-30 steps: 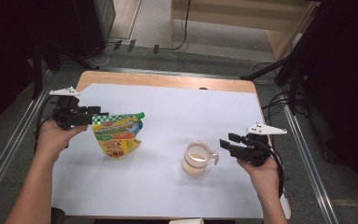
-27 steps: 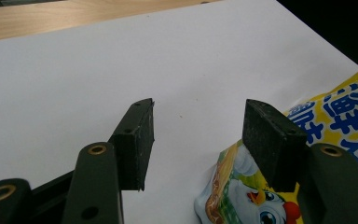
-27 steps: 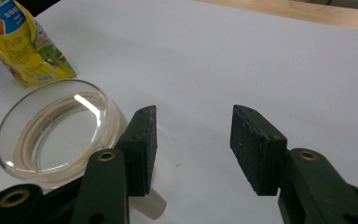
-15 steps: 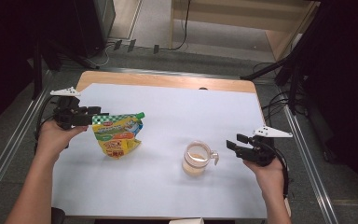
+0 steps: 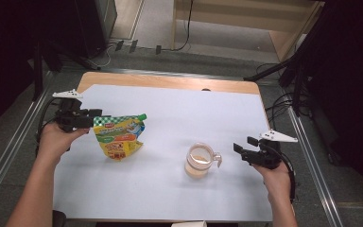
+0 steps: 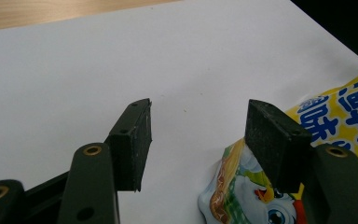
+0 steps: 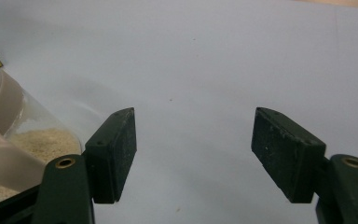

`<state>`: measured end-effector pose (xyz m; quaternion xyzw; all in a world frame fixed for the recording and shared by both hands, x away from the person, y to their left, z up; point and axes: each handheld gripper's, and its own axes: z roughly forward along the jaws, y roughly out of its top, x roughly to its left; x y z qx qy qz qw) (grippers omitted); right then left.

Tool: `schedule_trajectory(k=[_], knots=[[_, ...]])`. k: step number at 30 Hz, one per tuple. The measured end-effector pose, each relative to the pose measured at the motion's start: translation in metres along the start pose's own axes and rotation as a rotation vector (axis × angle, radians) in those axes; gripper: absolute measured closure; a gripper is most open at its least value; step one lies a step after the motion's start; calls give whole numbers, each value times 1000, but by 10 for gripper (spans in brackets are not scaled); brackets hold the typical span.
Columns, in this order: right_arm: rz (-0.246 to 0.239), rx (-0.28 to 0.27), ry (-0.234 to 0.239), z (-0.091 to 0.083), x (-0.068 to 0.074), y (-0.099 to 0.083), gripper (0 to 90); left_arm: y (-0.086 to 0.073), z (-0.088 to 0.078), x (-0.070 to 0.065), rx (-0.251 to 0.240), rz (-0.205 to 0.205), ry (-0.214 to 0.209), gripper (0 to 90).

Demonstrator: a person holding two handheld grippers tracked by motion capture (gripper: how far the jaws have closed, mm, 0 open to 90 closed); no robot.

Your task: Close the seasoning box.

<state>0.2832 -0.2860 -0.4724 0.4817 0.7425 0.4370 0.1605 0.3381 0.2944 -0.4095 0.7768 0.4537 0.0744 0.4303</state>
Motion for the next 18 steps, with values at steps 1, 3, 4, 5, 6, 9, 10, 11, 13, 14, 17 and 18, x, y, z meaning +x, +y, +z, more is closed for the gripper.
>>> schedule_trajectory(k=[1,3,4,5,6,9,10,11,13,14,17,18], knots=[[1,2,-1,0,0,0,314,0,0,0,0,0,1,419],[2,6,0,1,0,-1,313,0,0,0,0,0,4,417],[-1,7,2,2,0,-1,312,-1,0,0,0,-2,5,415],[1,9,4,2,0,-1,310,-1,1,1,0,-1,4,413],[2,10,7,3,0,-1,309,-1,1,1,-1,-2,5,409],[1,12,10,4,1,-2,307,-2,1,1,-6,1,13,391],[2,13,11,4,1,-2,307,-2,1,1,-9,5,17,383],[0,13,8,5,2,-2,307,-2,1,1,-10,7,17,379],[-1,14,9,5,2,-2,305,-2,2,2,-12,8,19,373],[-1,15,10,5,2,-3,304,-2,2,2,-11,11,26,365],[1,16,7,6,2,-3,303,-3,3,2,-13,21,39,361],[0,16,8,6,2,-3,302,-3,4,2,-10,20,39,358]])
